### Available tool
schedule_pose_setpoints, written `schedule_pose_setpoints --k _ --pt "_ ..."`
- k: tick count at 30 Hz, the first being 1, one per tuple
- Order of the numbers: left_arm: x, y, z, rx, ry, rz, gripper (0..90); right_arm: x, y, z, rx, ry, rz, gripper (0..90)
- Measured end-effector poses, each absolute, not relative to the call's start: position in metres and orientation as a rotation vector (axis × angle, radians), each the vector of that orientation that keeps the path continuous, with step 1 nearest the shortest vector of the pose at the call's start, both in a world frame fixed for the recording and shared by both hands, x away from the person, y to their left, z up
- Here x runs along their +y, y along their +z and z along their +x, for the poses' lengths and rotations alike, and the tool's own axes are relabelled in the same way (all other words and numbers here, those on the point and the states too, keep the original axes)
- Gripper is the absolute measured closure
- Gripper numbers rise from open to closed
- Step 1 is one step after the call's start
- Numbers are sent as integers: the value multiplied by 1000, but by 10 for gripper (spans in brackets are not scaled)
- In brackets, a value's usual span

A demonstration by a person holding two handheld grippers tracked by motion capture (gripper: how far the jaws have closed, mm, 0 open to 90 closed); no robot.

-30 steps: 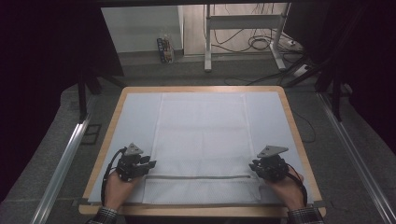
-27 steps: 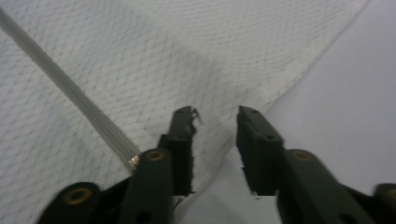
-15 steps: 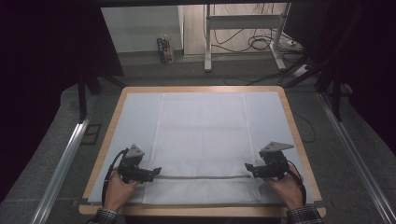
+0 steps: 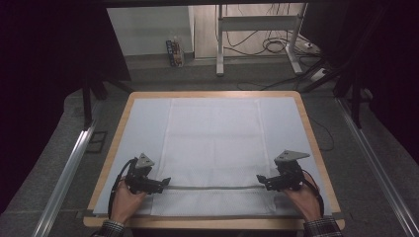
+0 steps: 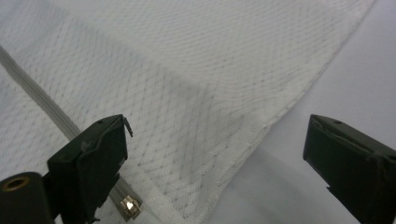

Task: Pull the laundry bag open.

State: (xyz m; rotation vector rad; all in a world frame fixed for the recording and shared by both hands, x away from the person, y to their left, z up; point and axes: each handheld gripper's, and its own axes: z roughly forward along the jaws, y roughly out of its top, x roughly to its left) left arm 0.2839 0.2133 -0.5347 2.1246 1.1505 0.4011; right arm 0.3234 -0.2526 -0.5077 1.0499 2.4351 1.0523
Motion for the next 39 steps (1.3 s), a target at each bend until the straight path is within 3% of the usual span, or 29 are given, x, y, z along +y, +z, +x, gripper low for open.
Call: schedule_pose_setpoints --k 3,23,39 --pt "212 -535 284 1140 418 2151 43 -250 -507 322 2441 1051 1027 0" --pt "217 -536 275 1153 446 2155 45 -261 -506 292 2544 1002 1129 1" --pt "213 -537 276 1131 449 2188 47 -253 -518 284 2603 811 952 189"
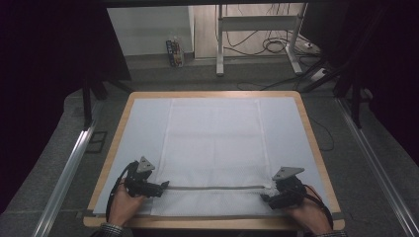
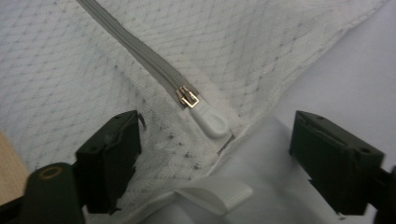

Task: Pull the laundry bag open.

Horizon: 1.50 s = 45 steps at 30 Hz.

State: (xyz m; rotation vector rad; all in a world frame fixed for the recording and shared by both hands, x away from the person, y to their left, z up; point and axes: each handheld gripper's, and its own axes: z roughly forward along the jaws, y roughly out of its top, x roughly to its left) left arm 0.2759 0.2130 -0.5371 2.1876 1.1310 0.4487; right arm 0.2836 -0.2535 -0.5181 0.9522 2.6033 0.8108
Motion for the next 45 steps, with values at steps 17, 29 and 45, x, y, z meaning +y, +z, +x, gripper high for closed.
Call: schedule_pose_setpoints --k 17,29,45 --pt "207 -537 276 1095 471 2216 48 -251 -513 271 2571 830 996 725" --pt "203 -532 276 1089 442 2183 50 -257 -505 270 2540 936 935 804" --pt "188 -530 275 1042 423 2223 46 -257 -512 273 2565 802 973 411"
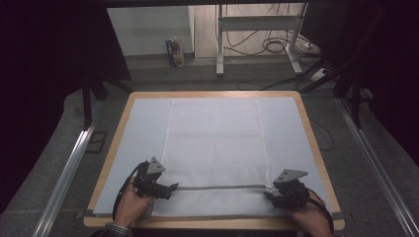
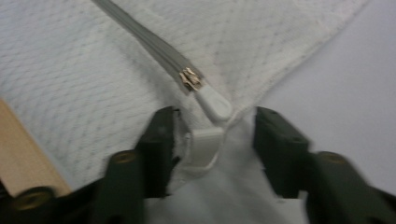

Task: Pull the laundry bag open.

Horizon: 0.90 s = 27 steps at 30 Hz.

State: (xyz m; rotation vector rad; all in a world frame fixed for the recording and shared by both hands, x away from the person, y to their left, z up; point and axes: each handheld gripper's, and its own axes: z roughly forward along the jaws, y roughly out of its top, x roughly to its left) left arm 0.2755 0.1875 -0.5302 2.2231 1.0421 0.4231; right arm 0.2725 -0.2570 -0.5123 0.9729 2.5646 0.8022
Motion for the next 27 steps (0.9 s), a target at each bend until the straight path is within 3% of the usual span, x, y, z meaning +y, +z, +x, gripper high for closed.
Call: schedule_pose_setpoints --k 2,3,5,6,7,8,11,15,27 --pt "188 -531 276 1045 420 2226 48 -257 -515 271 2576 829 994 328" --pt "188 -532 276 1044 421 2230 48 -255 -516 270 2564 821 1014 336" --pt "187 -532 275 1038 425 2237 48 -252 -515 266 2546 803 1047 438" --pt "187 -532 275 1038 425 2237 48 -251 -514 264 2529 803 1067 551" --pt "186 -531 275 1037 429 2240 48 -251 -514 264 2529 803 1067 551" --pt "185 -531 275 1035 432 2241 48 -252 -513 262 2521 807 1081 663" --pt "185 -531 275 1034 426 2236 48 -251 -513 259 2523 805 1084 796" --pt "184 -528 275 1032 406 2214 48 -250 -511 260 2541 806 1041 844" --pt "146 -512 284 920 266 2170 20 -254 -498 257 2471 941 937 842"
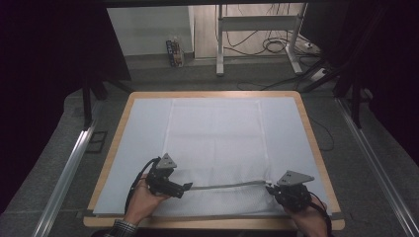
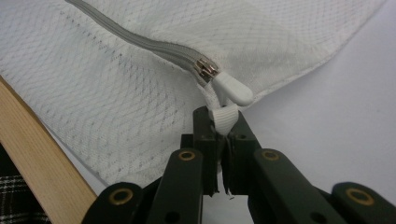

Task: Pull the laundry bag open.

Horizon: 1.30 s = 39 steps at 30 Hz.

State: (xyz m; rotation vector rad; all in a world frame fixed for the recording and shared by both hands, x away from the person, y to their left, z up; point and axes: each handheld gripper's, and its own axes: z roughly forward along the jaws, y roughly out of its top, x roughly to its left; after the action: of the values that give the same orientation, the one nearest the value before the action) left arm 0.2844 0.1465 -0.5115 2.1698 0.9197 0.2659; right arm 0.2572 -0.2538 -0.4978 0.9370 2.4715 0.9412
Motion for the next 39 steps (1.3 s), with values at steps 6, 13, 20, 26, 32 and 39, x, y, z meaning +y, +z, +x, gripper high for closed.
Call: schedule_pose_setpoints --k 6,13,20,26,32,39 --pt "114 -503 293 843 231 2172 22 -251 -497 257 2497 915 885 839" --pt "91 -495 301 788 194 2149 27 -253 -498 258 2506 944 857 837" --pt "77 -488 306 753 164 2125 35 -250 -499 260 2521 961 862 830" --pt "54 -486 314 732 157 2134 45 -249 -498 259 2513 951 845 836" --pt "23 -487 325 694 142 2161 59 -250 -496 258 2508 964 838 839" --pt "-18 -486 333 590 144 2222 57 -249 -497 258 2511 958 835 839"
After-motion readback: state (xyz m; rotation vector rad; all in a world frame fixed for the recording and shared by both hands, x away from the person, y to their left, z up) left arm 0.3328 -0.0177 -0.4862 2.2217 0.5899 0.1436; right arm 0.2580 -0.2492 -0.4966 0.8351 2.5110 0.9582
